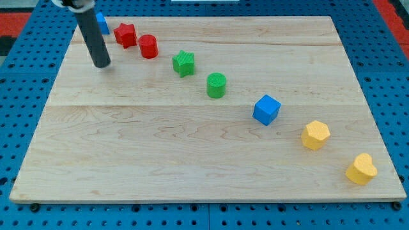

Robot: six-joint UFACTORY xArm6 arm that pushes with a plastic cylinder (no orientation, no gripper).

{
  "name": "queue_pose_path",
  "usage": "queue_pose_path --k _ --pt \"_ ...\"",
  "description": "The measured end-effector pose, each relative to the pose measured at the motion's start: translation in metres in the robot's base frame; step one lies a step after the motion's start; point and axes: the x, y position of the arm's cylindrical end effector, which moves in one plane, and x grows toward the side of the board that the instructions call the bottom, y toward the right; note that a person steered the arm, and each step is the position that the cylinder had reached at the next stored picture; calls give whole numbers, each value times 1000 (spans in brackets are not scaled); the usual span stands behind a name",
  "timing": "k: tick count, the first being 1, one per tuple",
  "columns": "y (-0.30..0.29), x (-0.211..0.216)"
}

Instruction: Push the blue triangle into the red star

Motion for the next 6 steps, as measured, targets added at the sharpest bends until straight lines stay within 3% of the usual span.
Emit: queue_pose_path --k 2,3,4,5,6 --pt "-47 -50" --pt "-88 -52" --pt "-69 -105" --pt "-68 -131" --pt "4 -114"
